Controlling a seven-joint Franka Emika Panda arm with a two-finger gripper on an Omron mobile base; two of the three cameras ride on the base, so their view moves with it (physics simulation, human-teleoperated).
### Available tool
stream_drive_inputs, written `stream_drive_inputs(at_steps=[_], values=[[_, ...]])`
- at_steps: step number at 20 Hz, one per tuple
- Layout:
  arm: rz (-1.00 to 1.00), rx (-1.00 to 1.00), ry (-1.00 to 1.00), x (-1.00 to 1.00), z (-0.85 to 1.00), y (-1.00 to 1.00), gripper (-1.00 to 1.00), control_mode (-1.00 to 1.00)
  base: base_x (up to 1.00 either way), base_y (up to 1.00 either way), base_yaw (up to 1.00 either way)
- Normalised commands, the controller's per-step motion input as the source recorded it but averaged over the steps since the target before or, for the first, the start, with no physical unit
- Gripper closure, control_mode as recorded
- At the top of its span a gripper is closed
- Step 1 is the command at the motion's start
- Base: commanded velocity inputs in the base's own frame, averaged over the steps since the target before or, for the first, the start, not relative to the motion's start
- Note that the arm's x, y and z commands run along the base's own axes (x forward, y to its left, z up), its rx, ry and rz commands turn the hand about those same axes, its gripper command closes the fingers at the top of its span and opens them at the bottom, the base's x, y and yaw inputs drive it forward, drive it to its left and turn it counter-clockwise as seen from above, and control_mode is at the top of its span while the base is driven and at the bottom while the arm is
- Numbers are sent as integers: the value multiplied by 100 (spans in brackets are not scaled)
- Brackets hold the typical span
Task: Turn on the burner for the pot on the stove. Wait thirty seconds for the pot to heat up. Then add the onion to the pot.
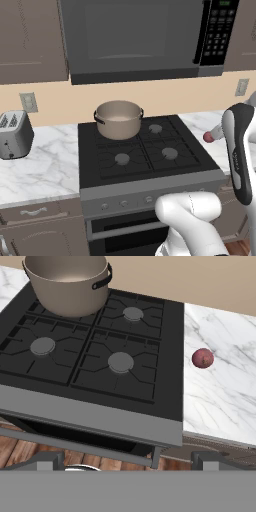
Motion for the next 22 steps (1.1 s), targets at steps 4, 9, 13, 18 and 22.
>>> stream_drive_inputs(at_steps=[4, 9, 13, 18, 22], values=[[0, 0, 0, 0, 0, 0, -100, -100, 0, 0, 0], [0, 0, 0, 0, 0, 0, -100, -100, 0, 0, 0], [0, 0, 0, 0, 0, 0, -100, -100, 0, 0, 0], [0, 0, 0, 0, 0, 0, -100, -100, 0, 0, 0], [0, 0, 0, 0, 0, 0, -100, -100, 0, 0, 0]])
